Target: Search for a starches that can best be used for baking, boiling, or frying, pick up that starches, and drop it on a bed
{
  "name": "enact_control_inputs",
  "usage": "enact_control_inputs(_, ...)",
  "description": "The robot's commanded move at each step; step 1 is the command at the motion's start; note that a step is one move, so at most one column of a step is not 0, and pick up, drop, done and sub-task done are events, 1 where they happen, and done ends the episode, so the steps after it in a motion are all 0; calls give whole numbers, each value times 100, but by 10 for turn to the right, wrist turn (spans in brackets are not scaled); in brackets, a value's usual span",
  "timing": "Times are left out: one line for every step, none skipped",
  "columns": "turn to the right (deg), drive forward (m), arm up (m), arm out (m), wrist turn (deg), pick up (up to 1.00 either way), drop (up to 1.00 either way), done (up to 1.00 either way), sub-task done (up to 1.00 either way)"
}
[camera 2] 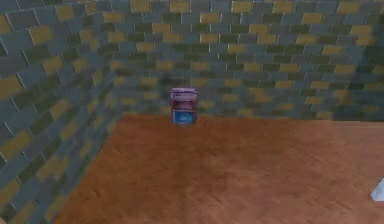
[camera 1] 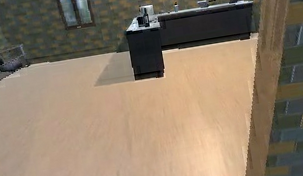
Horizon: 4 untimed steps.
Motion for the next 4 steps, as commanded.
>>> enact_control_inputs(0, 70, 0, 0, 0, 0, 0, 0, 0)
enact_control_inputs(60, 0, 0, 0, 0, 0, 0, 0, 0)
enact_control_inputs(0, 65, 0, 0, 0, 0, 0, 0, 0)
enact_control_inputs(150, 0, 0, 0, 0, 0, 0, 0, 0)
